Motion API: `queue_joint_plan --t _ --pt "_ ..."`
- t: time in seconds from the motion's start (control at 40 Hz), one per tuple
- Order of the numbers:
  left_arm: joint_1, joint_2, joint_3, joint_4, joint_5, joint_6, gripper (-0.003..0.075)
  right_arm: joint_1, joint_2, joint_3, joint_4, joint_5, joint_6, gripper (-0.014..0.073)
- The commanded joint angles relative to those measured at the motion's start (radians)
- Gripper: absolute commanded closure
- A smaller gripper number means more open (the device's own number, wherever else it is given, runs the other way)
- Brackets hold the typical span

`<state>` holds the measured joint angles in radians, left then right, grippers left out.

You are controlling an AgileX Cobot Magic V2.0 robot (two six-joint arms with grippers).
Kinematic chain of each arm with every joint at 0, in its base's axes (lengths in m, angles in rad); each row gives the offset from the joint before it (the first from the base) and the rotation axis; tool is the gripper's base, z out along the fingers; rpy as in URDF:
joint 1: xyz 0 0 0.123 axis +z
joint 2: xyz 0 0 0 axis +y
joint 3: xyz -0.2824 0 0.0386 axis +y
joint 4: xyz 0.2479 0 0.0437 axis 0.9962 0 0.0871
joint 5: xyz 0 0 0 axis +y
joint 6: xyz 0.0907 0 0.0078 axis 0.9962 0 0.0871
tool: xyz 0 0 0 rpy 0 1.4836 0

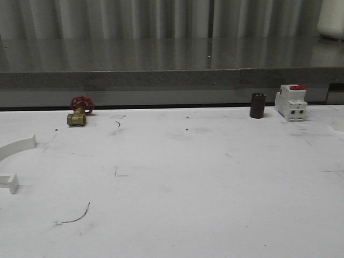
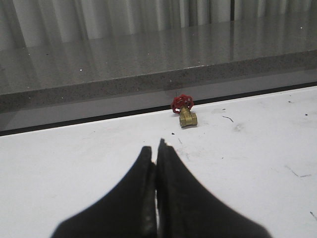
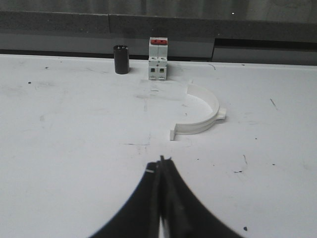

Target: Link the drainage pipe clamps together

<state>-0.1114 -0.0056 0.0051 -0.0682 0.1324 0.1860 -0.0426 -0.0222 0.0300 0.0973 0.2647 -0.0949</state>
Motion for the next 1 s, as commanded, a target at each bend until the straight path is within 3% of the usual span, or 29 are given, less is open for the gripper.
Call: queue_joint_plan --t 0.0,0.97 --pt "0.002 -0.019 0.002 -0.011 -0.084 -0.005 0.0741 0.004 -0.005 -0.005 -0.004 -0.095 -0.006 0.0664" --pt "0.002 -0.019 0.002 -0.011 -0.101 -0.005 0.0741 0.004 -0.005 -0.005 0.013 -0.096 -0.005 0.0664"
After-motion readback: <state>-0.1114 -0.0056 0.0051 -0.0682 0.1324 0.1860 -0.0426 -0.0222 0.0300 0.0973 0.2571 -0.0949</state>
